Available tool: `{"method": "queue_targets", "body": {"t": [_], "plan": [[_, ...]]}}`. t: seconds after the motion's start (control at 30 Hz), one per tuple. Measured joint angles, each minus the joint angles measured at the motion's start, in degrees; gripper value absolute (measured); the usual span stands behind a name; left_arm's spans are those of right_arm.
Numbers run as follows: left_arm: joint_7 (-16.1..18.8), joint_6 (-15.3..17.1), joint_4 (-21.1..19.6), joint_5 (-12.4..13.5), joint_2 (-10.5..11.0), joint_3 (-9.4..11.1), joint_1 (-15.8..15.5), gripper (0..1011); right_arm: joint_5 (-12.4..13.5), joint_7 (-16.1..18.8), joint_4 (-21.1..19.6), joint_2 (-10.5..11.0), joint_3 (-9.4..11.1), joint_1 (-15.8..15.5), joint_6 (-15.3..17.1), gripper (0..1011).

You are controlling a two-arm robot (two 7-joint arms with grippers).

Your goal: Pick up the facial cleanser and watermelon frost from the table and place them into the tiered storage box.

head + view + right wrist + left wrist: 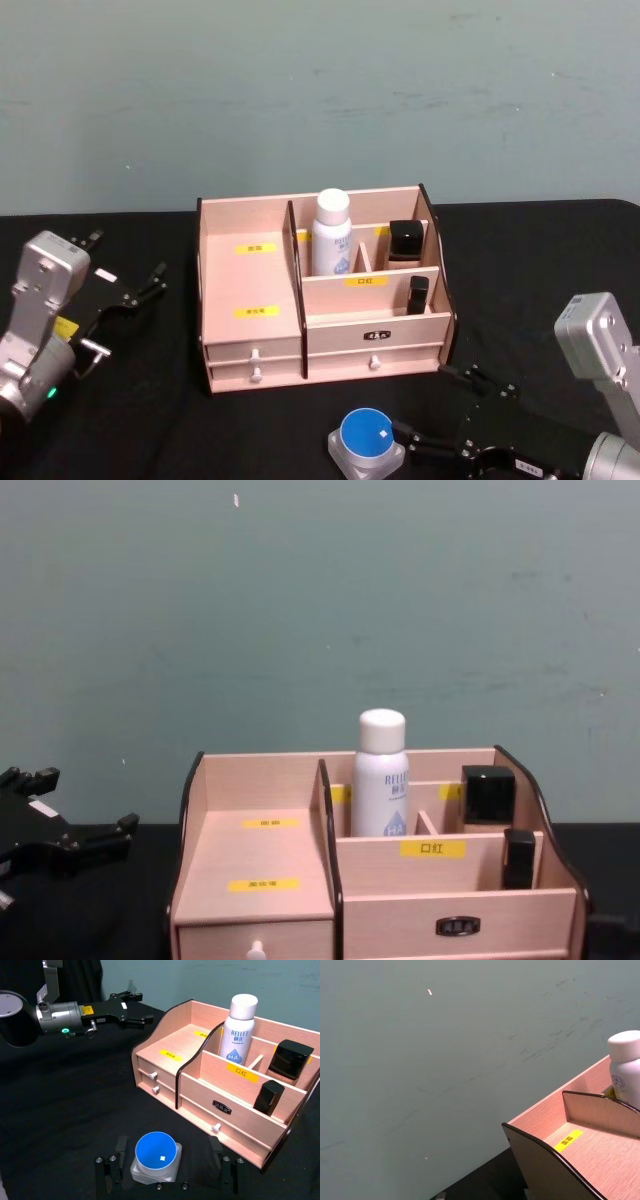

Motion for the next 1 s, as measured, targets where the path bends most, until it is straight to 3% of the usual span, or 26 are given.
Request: {"method": "queue_targets", "body": {"t": [0.23,0.43,0.77,1.0], "plan": [[0.00,0.00,0.00,0.00,0.00,0.00,0.00,1010,0.20,3.71,5.61,-0.19,-1.63,2.41,-5.19,1003],[0.00,0.00,0.00,0.00,0.00,0.00,0.00,1010,2.47,6.91,9.15,-0.70,-3.21,4.31,-8.39,1002],[0.00,0.00,0.00,0.00,0.00,0.00,0.00,1010,4.09,7.53,10.54,-0.12,-4.93,5.76,-9.03,1002],[0.00,0.00,0.00,0.00,0.00,0.00,-0.01,1010,1.62,6.89,11.08,-0.03,-7.38,8.07,-9.04,1002]]}}
